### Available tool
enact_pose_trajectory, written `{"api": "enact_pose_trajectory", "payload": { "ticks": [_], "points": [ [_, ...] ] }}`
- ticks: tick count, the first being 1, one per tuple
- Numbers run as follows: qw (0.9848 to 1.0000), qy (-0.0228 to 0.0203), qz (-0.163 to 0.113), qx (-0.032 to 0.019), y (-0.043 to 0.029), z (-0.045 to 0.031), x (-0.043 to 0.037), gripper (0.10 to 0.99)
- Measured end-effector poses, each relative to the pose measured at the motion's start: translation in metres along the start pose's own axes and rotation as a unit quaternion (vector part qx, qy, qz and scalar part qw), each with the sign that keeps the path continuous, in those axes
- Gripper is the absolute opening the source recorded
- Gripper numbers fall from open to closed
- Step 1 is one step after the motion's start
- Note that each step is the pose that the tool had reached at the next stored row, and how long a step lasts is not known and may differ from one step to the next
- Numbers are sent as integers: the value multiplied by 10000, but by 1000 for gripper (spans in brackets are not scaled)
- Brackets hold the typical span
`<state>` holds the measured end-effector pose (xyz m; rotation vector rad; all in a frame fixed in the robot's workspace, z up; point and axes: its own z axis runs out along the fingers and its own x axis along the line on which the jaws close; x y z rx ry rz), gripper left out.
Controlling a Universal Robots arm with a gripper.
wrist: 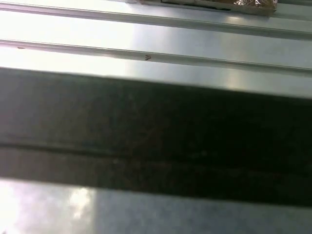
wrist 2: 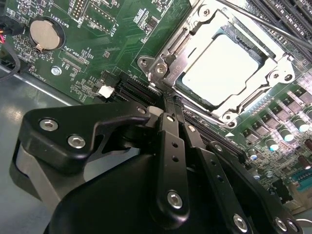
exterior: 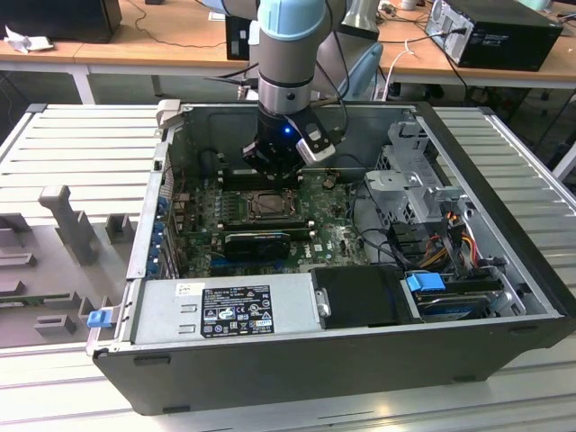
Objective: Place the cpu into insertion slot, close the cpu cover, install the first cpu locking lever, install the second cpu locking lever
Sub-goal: 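Install the first cpu locking lever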
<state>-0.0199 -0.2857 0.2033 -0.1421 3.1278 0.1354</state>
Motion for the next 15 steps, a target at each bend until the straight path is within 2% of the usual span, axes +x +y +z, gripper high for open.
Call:
{"api": "enact_pose_trajectory", "payload": {
  "ticks": [6, 11, 13, 15],
  "points": [
    [10000, 2, 0, 17, 0, -4, 0, 106],
    [9999, 12, 0, 115, -2, -2, 1, 106],
    [9998, 16, 0, 176, 0, 1, -1, 106],
    [9998, 19, -2, 191, -1, 3, -1, 106]
  ]
}}
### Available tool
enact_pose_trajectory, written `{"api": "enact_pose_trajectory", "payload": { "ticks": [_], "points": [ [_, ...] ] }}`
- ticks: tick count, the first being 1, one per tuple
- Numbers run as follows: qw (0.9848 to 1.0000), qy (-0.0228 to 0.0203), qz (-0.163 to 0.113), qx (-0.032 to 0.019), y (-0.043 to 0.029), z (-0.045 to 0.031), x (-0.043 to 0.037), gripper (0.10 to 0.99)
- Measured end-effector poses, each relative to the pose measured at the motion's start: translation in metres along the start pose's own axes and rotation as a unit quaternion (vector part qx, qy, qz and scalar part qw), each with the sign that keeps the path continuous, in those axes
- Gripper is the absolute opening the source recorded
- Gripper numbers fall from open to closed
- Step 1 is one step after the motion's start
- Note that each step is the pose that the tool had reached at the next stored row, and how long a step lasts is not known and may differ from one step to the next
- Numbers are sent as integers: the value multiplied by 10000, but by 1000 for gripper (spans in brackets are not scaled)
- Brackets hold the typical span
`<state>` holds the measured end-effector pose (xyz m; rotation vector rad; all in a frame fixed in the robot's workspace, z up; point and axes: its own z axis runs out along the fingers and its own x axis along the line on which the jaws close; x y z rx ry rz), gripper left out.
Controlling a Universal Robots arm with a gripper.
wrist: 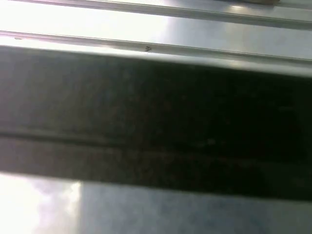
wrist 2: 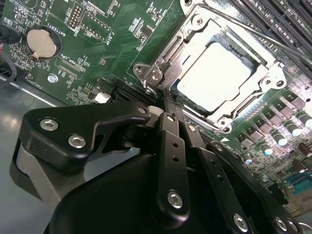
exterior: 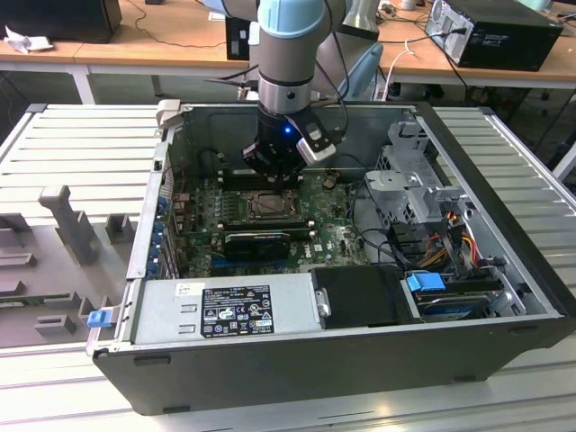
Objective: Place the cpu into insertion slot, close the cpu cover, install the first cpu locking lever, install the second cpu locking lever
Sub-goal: 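Install the first cpu locking lever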
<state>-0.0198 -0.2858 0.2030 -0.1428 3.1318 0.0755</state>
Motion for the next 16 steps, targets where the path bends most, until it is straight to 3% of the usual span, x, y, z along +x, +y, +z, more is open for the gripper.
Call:
{"api": "enact_pose_trajectory", "payload": {
  "ticks": [3, 5, 7, 10, 14, 16],
  "points": [
    [10000, 1, 2, -6, -2, 16, -3, 106],
    [10000, -6, 2, -67, -3, 30, -8, 106],
    [9999, -15, 2, -164, -3, 34, -9, 106],
    [9998, -22, 2, -183, 1, 21, -10, 106],
    [9998, -16, 2, -173, 7, -157, -10, 106],
    [9998, -16, 2, -174, 9, -197, -11, 106]
  ]
}}
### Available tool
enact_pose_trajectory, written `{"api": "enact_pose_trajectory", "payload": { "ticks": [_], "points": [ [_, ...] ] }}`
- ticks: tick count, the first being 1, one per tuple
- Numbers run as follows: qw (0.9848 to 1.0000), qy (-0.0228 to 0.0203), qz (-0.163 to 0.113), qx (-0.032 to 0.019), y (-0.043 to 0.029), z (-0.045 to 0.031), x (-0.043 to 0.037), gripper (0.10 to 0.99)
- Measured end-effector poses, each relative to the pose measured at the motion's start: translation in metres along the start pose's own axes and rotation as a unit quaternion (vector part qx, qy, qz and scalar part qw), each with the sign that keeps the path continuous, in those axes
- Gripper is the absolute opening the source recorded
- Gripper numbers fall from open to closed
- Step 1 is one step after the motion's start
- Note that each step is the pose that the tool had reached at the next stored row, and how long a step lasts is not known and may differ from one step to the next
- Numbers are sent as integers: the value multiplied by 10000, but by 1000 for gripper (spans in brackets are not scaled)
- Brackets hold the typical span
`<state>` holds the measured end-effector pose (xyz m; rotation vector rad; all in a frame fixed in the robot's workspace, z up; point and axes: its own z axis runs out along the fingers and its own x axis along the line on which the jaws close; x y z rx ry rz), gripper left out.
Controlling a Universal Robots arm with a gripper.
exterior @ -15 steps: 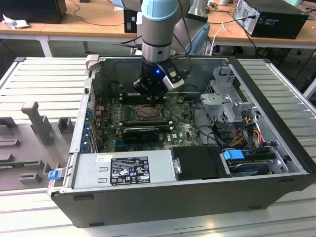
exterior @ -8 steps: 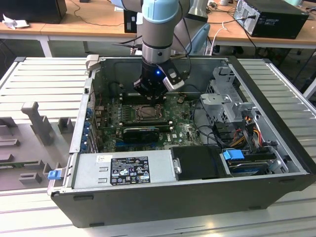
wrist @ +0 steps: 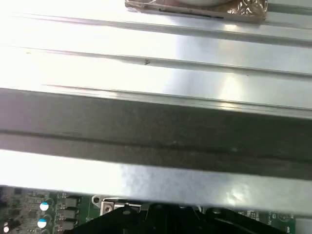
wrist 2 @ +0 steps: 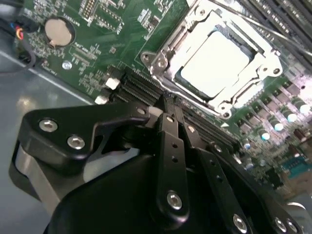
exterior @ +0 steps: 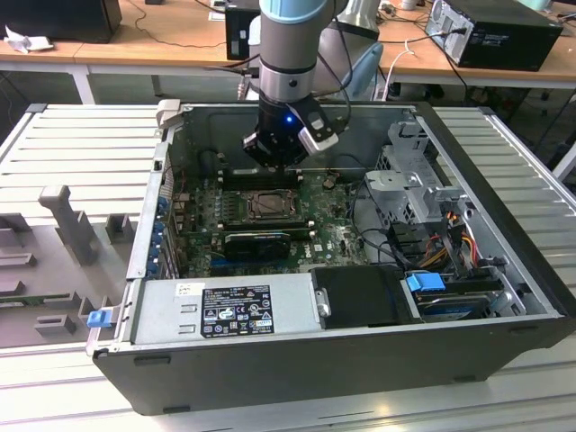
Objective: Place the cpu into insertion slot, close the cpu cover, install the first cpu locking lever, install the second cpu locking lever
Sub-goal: 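Install the first cpu locking lever, then install the second cpu locking lever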
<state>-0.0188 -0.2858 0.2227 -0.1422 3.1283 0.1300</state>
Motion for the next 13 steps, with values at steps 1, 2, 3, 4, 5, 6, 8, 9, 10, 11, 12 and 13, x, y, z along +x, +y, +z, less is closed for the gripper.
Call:
{"api": "enact_pose_trajectory", "payload": {
  "ticks": [1, 2, 3, 4, 5, 6, 8, 9, 10, 11, 12, 13],
  "points": [
    [10000, -1, -1, -1, -5, 0, 0, 106],
    [10000, 0, 0, 1, -20, -2, 2, 106],
    [10000, 0, 0, 0, -27, -3, 2, 106],
    [10000, 0, 0, 0, -31, -3, 3, 106],
    [10000, 0, 0, 0, -36, -3, 3, 106],
    [10000, 0, 0, 0, -44, -4, 4, 106],
    [10000, 0, 0, 0, -60, -5, 5, 106],
    [10000, 0, 0, 0, -64, -6, 6, 106],
    [10000, 0, 0, 0, -71, -6, 6, 106],
    [10000, 0, 0, 1, -76, -7, 7, 106],
    [10000, 0, 0, 0, -86, -8, 8, 106],
    [10000, 0, 1, 1, -116, -32, 11, 106]
  ]
}}
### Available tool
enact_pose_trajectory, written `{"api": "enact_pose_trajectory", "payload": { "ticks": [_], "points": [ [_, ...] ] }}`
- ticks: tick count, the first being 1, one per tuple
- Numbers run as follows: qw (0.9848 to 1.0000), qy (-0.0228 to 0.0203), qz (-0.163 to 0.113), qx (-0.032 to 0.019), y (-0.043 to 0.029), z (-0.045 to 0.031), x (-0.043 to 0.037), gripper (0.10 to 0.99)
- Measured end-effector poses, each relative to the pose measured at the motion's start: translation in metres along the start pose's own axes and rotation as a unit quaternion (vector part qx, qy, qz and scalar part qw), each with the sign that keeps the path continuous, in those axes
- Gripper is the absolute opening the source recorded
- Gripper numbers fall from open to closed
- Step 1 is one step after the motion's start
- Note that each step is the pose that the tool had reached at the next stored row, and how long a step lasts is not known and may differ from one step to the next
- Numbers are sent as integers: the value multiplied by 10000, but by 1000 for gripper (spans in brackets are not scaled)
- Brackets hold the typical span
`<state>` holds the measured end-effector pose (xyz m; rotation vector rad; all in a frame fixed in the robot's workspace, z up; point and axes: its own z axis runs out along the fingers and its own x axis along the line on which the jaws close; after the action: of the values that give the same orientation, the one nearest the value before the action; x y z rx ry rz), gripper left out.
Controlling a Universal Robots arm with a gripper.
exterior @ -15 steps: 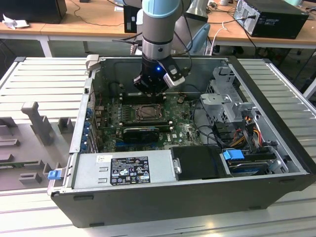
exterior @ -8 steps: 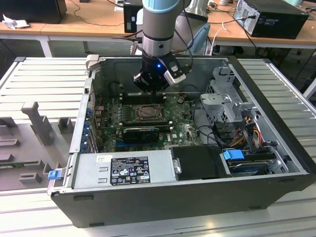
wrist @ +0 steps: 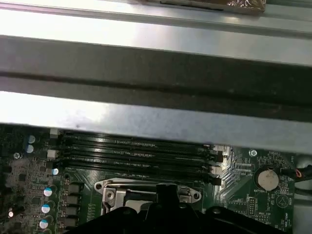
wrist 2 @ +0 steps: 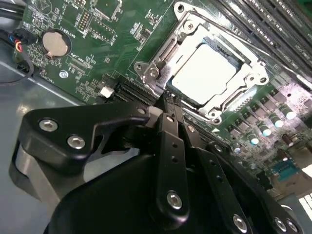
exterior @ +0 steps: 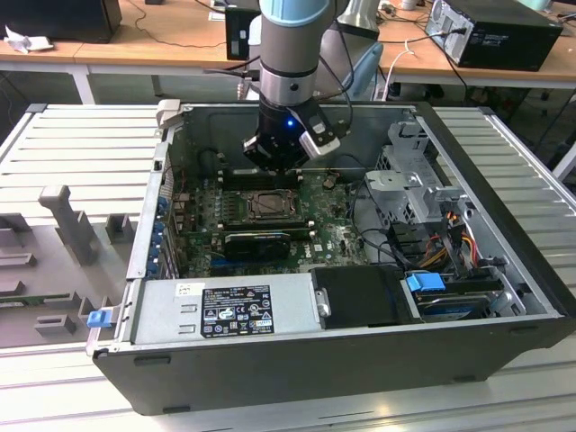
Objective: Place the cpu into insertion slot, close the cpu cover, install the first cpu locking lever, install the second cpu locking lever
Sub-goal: 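Install the second cpu locking lever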
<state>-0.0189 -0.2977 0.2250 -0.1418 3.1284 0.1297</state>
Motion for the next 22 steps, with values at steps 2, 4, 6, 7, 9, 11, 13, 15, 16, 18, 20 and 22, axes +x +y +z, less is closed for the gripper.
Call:
{"api": "enact_pose_trajectory", "payload": {
  "ticks": [2, 4, 6, 7, 9, 11, 13, 15, 16, 18, 20, 22],
  "points": [
    [10000, 0, -2, -1, 10, -257, -3, 106],
    [10000, -1, -1, -1, 0, -273, -2, 106],
    [10000, 0, -1, -1, -26, -275, 1, 106],
    [10000, 0, -1, -1, -57, -278, 4, 106],
    [10000, 0, -2, -1, -148, -284, 11, 106],
    [10000, 0, -1, 0, -235, -291, 20, 106],
    [10000, 1, -1, 0, -330, -298, 28, 106],
    [10000, 3, -1, -1, -409, -303, 36, 106],
    [10000, 9, 0, -2, -471, -306, 42, 106],
    [9999, 39, 3, -103, -555, -307, 49, 106],
    [9997, 33, 4, -234, -634, -294, 56, 106],
    [9997, 34, 4, -244, -707, -274, 63, 106]
  ]
}}
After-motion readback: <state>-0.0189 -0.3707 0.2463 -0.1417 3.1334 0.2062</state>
